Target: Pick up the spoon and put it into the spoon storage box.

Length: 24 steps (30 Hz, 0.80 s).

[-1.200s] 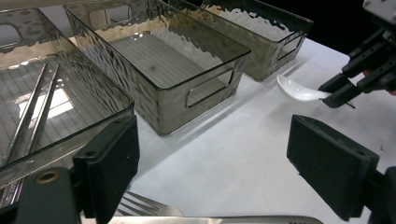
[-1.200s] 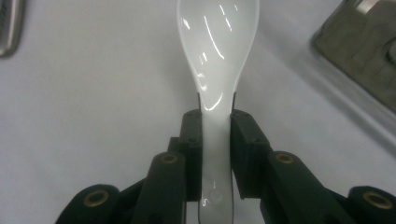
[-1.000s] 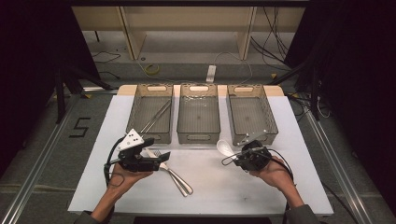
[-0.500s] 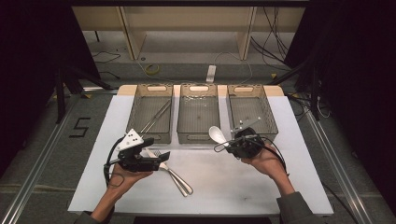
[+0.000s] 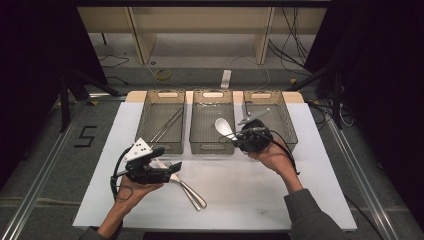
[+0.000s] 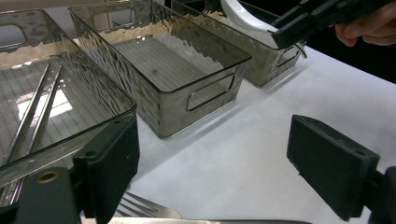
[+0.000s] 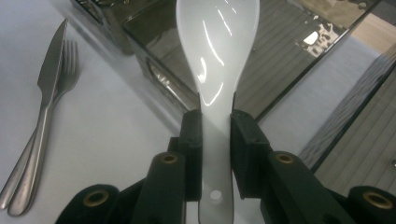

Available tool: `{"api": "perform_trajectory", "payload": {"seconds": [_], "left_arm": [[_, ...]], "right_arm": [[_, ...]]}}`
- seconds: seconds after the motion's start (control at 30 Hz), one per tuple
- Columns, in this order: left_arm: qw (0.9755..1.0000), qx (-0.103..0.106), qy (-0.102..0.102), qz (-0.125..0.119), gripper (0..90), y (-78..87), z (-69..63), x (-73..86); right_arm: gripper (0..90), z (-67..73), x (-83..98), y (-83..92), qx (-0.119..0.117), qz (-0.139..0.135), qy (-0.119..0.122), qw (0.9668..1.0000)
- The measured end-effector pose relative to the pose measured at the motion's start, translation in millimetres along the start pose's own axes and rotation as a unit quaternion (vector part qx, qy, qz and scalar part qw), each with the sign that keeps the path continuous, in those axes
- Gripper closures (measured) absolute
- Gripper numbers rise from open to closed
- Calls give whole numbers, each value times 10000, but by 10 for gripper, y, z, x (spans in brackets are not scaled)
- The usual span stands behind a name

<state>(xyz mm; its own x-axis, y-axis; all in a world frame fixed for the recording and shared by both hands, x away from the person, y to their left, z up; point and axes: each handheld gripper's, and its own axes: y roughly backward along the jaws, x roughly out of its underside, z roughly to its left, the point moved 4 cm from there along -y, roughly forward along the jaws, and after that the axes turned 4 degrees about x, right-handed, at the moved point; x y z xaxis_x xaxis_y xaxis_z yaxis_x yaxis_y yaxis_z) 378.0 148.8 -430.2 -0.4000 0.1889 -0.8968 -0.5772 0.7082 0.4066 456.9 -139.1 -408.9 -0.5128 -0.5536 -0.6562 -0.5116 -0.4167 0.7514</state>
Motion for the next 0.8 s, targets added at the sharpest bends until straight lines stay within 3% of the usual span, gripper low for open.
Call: {"api": "perform_trajectory", "payload": {"seconds": [0.8], "left_arm": [[9999,16,75,-81,165,33,-8,-4]], "right_arm": [[764,-53,-503,-376,179,11,-168,9997]]}}
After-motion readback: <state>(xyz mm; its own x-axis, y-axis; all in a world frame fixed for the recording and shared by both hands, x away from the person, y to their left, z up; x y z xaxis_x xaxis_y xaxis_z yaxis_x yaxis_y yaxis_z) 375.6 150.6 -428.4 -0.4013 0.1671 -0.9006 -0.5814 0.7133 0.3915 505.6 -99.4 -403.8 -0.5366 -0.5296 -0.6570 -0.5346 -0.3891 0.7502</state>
